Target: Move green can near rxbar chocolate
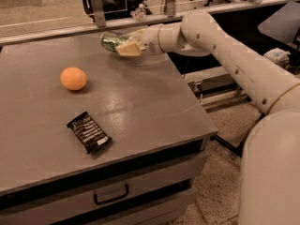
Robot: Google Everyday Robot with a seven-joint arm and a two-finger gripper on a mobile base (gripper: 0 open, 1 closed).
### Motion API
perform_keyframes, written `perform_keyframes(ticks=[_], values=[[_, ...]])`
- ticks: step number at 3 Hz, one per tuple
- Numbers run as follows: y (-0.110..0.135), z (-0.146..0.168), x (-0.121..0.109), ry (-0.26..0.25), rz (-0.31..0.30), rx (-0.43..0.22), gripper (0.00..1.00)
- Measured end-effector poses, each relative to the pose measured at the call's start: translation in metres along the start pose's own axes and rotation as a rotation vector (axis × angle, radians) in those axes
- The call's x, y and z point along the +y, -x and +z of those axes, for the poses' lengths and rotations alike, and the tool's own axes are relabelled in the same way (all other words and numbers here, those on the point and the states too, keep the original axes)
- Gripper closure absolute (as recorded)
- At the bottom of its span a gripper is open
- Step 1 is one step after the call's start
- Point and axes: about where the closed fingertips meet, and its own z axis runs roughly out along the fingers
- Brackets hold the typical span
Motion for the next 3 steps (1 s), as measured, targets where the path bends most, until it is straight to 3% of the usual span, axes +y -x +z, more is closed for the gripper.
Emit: perform_keyframes(ticks=[1, 2, 3], values=[[0.013, -0.050, 0.017, 0.010, -0.007, -0.020, 1.00], [0.021, -0.095, 0.054, 0.080, -0.011, -0.028, 1.00], [0.023, -0.116, 0.095, 0.180, -0.002, -0.014, 1.00]])
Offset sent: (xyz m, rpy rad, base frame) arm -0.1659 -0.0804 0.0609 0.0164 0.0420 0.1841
